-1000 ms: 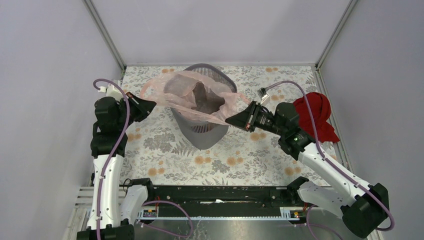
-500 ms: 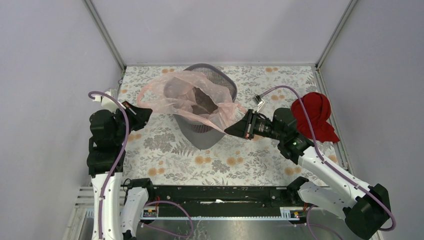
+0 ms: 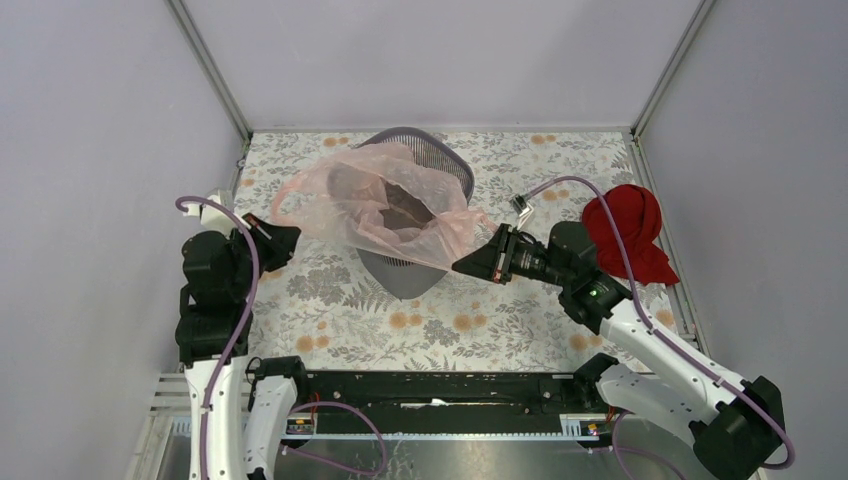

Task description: Put the trash bags into the trash bin

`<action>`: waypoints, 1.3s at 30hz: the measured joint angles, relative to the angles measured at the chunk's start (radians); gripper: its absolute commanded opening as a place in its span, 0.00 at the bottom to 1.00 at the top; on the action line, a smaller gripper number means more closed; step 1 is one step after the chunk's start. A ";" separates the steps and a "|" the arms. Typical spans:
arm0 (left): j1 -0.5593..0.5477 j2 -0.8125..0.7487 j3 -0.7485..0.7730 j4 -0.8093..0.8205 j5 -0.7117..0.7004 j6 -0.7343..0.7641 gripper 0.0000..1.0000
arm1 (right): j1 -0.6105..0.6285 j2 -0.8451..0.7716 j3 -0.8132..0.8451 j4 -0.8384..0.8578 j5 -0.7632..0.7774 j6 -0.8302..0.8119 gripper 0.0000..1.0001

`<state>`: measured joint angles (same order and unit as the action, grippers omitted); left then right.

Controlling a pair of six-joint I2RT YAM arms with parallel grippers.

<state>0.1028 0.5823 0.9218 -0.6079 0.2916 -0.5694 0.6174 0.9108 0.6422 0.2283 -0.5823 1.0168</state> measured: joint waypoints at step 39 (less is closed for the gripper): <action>0.001 0.121 0.165 0.068 -0.075 0.114 0.94 | 0.004 0.206 0.701 -0.674 0.416 -0.915 0.64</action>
<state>0.1040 0.7033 1.0866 -0.5404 0.2165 -0.4557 0.6212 1.1172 1.3434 -0.4454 -0.1661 0.1017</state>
